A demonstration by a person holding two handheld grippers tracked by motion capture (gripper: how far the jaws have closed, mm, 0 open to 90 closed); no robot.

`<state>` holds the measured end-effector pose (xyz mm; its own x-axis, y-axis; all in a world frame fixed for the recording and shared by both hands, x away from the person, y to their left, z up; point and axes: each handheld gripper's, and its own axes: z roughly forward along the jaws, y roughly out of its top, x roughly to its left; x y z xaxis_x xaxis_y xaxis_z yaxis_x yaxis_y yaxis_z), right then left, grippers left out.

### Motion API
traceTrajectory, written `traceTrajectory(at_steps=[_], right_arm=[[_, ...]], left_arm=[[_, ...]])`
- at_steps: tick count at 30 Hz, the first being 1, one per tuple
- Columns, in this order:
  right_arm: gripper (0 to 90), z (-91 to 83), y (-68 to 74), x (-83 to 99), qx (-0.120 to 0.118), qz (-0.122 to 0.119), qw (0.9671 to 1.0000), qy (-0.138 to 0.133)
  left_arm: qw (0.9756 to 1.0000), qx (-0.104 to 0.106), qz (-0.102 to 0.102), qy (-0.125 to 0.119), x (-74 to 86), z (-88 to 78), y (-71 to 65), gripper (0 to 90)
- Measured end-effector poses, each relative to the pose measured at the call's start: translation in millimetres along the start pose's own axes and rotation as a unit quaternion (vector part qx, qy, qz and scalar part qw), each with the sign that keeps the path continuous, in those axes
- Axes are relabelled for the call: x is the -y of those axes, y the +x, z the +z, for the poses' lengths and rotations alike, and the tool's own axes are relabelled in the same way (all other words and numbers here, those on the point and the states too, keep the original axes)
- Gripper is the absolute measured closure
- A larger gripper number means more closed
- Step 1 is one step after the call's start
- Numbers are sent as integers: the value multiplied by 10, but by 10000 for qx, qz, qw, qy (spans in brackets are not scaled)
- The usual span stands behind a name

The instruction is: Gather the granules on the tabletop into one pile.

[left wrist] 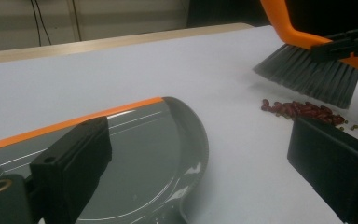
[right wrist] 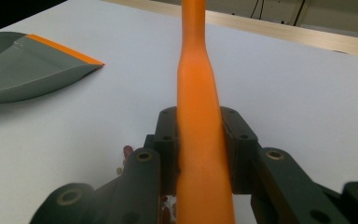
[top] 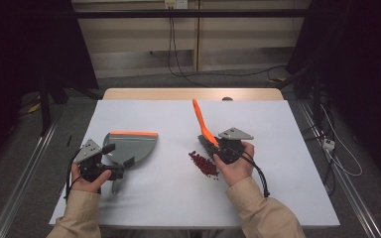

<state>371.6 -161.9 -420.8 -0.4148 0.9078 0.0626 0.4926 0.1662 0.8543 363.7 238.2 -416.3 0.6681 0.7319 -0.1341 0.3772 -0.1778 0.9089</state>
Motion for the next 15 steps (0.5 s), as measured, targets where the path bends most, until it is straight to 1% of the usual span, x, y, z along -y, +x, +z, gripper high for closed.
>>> traceTrajectory(at_steps=[2,3,6,7,9,10,12,14,15], right_arm=[[715,-63,-15,3,-10,10,10000,-26],[715,-83,-24,10,6,-30,10000,-39],[714,-141,-59,61,43,-39,10000,25],[714,-145,-73,86,70,-67,9999,52],[715,-133,-98,140,95,-19,9999,122],[715,-120,-107,165,82,2,9999,103],[715,-111,-100,169,72,6,9999,80],[715,-89,-69,163,-9,34,10000,87],[715,-72,-44,162,-26,-14,10000,82]], left_arm=[[10000,6,-1,-6,-1,1,-4,60],[10000,4,0,-7,-2,0,-7,60],[10000,2,2,-4,-2,-1,-15,60],[10000,3,1,-1,-2,-2,-16,60],[10000,3,14,4,-2,1,-16,60],[10000,8,12,2,-2,2,-16,60],[10000,7,14,4,-2,4,-15,60],[10000,6,9,4,-1,7,-13,60],[10000,10,9,11,-1,7,-12,60]])
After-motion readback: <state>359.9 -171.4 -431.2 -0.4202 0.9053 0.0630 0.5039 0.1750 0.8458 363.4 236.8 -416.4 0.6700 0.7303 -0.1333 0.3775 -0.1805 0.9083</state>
